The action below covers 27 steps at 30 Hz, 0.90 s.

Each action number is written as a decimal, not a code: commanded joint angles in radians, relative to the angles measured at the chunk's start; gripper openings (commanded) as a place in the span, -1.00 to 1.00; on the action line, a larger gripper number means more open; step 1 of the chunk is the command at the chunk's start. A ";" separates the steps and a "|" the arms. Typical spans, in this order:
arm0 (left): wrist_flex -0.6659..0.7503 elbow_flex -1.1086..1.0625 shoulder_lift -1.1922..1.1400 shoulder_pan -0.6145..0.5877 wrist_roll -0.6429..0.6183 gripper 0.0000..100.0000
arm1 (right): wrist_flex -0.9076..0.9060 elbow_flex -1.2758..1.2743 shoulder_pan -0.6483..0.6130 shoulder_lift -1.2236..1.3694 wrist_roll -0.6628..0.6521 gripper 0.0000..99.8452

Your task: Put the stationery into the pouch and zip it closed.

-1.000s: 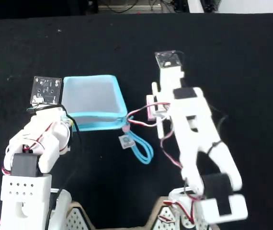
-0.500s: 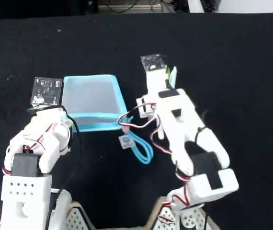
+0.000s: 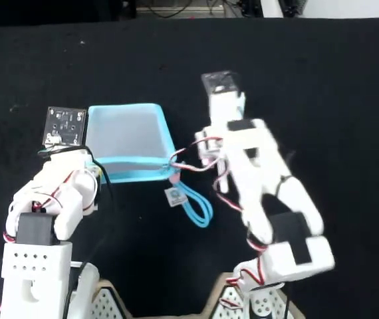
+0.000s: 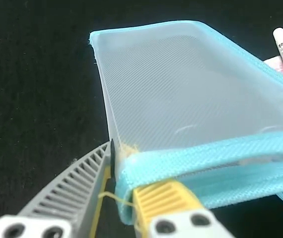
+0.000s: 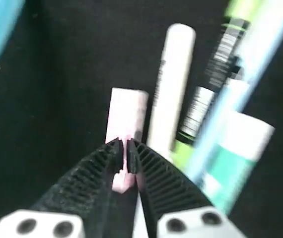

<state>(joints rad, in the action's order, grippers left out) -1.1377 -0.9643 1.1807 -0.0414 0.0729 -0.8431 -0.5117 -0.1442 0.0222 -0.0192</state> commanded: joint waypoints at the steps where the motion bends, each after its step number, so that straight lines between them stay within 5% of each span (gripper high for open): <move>1: 0.014 -0.002 -0.009 0.005 -0.005 -0.94 | -0.189 0.058 0.126 -0.206 -0.031 -0.98; 5: 0.014 -0.002 -0.009 0.005 -0.006 -0.94 | -0.224 0.018 0.175 -0.321 -0.084 -0.98; 9: 0.014 -0.002 -0.009 0.005 -0.006 -0.94 | -0.109 -0.061 0.031 -0.308 -0.043 -0.96; 15: 0.012 -0.004 -0.009 0.005 -0.005 -0.94 | 0.040 -0.077 -0.080 -0.219 -0.014 -0.63; 27: 0.012 -0.004 -0.009 0.005 -0.003 -0.94 | 0.273 -0.027 -0.089 0.082 -0.020 -0.66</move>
<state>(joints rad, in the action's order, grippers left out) -1.1377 -0.9674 1.1807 -0.0430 0.0729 -0.6068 -0.5946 -0.2163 0.0744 -0.0437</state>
